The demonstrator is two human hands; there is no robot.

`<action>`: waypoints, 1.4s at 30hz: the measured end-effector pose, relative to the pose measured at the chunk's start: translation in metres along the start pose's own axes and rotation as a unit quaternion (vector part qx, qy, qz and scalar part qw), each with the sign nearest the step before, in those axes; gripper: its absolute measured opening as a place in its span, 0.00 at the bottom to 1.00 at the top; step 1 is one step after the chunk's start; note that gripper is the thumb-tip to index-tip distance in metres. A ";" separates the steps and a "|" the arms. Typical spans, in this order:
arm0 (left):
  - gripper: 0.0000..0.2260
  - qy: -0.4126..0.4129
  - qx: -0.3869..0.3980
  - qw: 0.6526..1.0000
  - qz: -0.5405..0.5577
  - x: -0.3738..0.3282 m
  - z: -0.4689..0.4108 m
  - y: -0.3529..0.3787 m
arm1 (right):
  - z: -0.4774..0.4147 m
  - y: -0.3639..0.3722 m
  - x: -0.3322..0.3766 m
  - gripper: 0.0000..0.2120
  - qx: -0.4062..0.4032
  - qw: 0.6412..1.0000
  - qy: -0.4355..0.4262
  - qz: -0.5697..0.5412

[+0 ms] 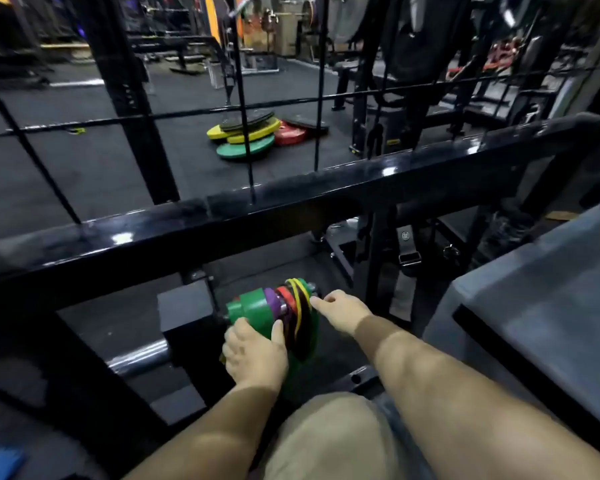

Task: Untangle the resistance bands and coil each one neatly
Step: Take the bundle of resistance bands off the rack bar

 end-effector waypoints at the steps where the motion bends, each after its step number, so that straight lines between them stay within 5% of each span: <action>1: 0.29 -0.035 -0.008 0.999 0.033 0.007 -0.001 -0.001 | -0.003 0.004 0.002 0.27 0.004 1.000 0.002 -0.009; 10: 0.29 -0.177 -0.079 0.966 0.171 0.043 0.000 -0.007 | -0.032 0.040 0.000 0.38 0.068 0.991 0.053 -0.107; 18: 0.34 -0.183 -0.012 0.970 0.162 0.038 0.002 0.004 | -0.045 0.059 -0.002 0.53 0.080 0.971 0.061 -0.218; 26: 0.36 -0.220 0.004 0.952 0.212 0.050 -0.006 0.017 | -0.034 0.063 0.007 0.27 0.083 0.954 0.027 -0.286; 32: 0.37 -0.254 0.039 0.936 0.240 0.048 -0.006 0.026 | -0.055 0.088 -0.001 0.48 0.088 0.942 0.040 -0.323; 38: 0.37 -0.296 0.036 0.925 0.238 0.047 -0.014 0.021 | -0.046 0.076 0.005 0.55 0.074 0.933 0.061 -0.348; 40: 0.34 -0.275 0.028 0.917 0.286 0.043 -0.016 0.023 | -0.047 0.076 0.008 0.48 0.090 0.930 0.046 -0.352; 42: 0.30 -0.265 0.017 0.903 0.338 0.041 -0.014 0.023 | -0.044 0.079 0.012 0.31 0.114 0.928 0.026 -0.353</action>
Point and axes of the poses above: each hand's wrist, its own z-axis away from the middle knuckle, its own y-axis out of the palm, x = y × z, the point moved 8 cm from there along -z, towards the middle knuckle, and after that the axes turned 8 degrees about z, right-handed, at the moved point
